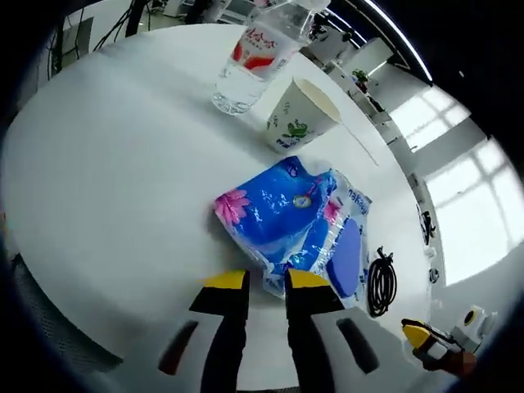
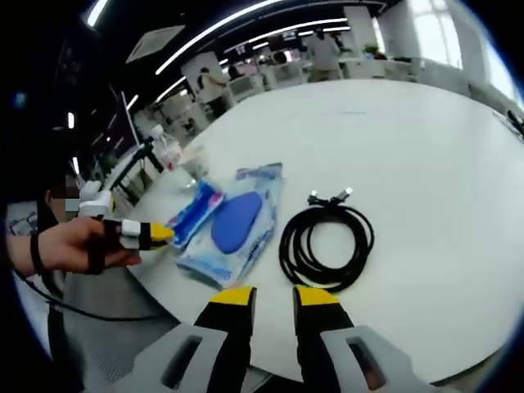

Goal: Arrange the tabletop items into an orderly group along one side of the table until the central work area is clear of visible clutter.

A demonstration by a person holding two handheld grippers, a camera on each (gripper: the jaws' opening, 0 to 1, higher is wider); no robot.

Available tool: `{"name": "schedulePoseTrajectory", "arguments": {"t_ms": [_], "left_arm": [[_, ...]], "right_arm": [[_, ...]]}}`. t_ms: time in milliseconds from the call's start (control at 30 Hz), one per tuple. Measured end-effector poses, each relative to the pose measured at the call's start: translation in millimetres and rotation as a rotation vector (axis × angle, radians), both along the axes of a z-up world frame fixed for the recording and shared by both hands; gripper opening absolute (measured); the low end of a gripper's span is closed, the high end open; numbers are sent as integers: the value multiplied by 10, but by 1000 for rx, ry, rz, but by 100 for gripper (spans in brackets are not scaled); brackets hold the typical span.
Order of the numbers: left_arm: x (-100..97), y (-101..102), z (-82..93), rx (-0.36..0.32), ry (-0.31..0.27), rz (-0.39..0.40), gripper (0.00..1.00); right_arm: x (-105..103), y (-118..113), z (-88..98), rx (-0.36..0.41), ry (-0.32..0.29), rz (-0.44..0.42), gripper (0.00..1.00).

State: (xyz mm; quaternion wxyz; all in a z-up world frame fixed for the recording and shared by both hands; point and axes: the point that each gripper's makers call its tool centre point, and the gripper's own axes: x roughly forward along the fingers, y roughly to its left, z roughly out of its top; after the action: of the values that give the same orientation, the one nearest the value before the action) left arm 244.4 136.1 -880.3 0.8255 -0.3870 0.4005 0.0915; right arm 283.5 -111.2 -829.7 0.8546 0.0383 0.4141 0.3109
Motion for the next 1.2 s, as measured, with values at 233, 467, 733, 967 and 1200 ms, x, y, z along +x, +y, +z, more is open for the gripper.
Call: {"name": "schedulePoseTrajectory", "arguments": {"t_ms": [233, 467, 733, 967, 1200], "left_arm": [[-7, 1, 43, -8, -9, -14, 4], [-82, -34, 150, -36, -18, -14, 1], [-90, -43, 230, -56, -40, -10, 0], [-82, -115, 335, -60, -56, -33, 0], [-137, -170, 405, -77, -62, -39, 0]], "right_arm": [[153, 33, 88, 19, -26, -16, 15], [309, 41, 123, 43, -32, -58, 14], [357, 143, 134, 49, -33, -32, 14], [267, 290, 116, 54, -16, 21, 15], [190, 463, 117, 61, 5, 80, 19]]}}
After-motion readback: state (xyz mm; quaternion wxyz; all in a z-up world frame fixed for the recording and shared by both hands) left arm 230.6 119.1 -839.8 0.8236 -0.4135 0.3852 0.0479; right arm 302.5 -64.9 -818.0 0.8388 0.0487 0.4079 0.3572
